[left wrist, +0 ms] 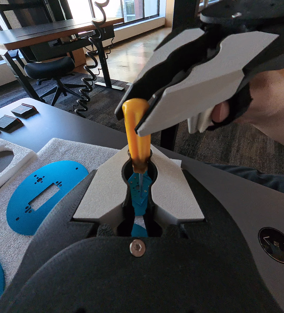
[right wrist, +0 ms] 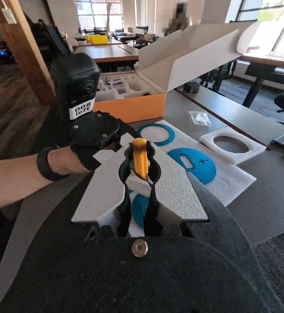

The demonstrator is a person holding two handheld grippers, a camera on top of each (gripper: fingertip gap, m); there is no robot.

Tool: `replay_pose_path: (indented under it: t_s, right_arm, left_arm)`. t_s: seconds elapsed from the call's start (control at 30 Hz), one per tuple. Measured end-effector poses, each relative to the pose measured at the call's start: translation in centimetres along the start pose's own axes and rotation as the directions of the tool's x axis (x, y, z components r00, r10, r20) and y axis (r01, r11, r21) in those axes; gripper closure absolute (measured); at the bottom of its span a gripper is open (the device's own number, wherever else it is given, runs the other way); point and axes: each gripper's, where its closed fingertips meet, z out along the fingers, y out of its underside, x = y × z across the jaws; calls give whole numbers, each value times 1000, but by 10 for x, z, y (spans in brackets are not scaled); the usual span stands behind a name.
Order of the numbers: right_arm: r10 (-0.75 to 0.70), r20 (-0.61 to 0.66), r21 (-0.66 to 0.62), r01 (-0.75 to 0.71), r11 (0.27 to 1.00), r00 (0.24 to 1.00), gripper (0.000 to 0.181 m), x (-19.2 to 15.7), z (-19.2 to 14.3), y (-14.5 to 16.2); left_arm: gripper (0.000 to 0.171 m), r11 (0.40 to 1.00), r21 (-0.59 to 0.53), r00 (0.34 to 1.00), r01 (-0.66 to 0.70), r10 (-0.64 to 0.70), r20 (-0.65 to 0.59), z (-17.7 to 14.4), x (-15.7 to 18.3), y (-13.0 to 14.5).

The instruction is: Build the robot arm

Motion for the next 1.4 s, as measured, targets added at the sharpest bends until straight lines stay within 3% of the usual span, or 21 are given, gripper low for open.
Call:
replay_pose_path:
  t_s: [0.1, 0.17, 0.23, 0.3, 0.4, 0.5, 0.63, 0.7, 0.77, 0.87, 1.0, 1.07, 1.2, 1.27, 1.4]
  right_arm:
    - [63, -187, 74, -50, 996, 980, 165, 3, -4, 0]
    - [-29, -229, 55, 42, 998, 973, 165, 1, -4, -1]
    - [-111, -134, 3, 112, 994, 985, 165, -1, 0, -1]
    - [-92, 18, -45, 93, 995, 996, 158, -3, 1, 2]
    - [-77, 145, -87, 91, 992, 986, 165, -3, 1, 5]
    - [-79, 91, -81, 87, 993, 993, 165, 0, 2, 5]
    - [50, -125, 22, -48, 999, 991, 165, 6, 1, 5]
    - [54, -210, 62, -42, 997, 976, 165, 6, -1, 4]
    - [-20, -195, 39, 28, 999, 981, 165, 4, -1, 3]
    - [-87, -59, -40, 84, 996, 995, 156, 3, 1, 5]
    - [-93, 109, -63, 100, 993, 990, 164, -2, -2, 4]
    - [-95, 76, -68, 100, 993, 993, 164, -1, -2, 4]
    - [7, -183, 20, -3, 1000, 983, 164, 1, -2, 3]
    - [-12, -266, 50, 26, 998, 964, 164, -2, -3, 2]
    - [-68, -97, -43, 64, 997, 993, 161, -9, -2, 2]
  left_arm:
    - [162, 1000, -8, 1000, 0, 0, 4, 1, 0, 0]
    - [162, 1000, 0, 1000, -4, 4, -12, 0, 2, 0]
    - [162, 1000, 2, 1000, -2, 2, -15, -2, 1, 1]
    - [162, 1000, 1, 1000, 2, -2, -25, -1, 0, 1]
    - [162, 1000, -2, 1000, -8, 8, -16, 0, 0, 0]
    - [162, 1000, 1, 1000, 11, -11, 7, 0, -3, 0]
    - [162, 999, -9, 999, 37, -37, 24, 2, -5, 0]
    - [162, 1000, -8, 999, 29, -29, 16, 3, -3, 0]
    - [162, 1000, 0, 1000, 19, -19, 11, 1, -1, 0]
    - [161, 1000, -2, 1000, 11, -11, -3, 1, 0, 0]
    - [162, 1000, -11, 1000, -7, 7, -14, 3, 1, 0]
    - [162, 1000, -13, 1000, 5, -5, -8, 3, 0, 0]
    - [162, 999, -21, 1000, 29, -29, -7, 4, -2, 1]
    - [162, 1000, -22, 1000, 22, -22, -11, 3, -1, 1]
    - [162, 1000, -18, 1000, 10, -11, -17, 2, 1, 2]
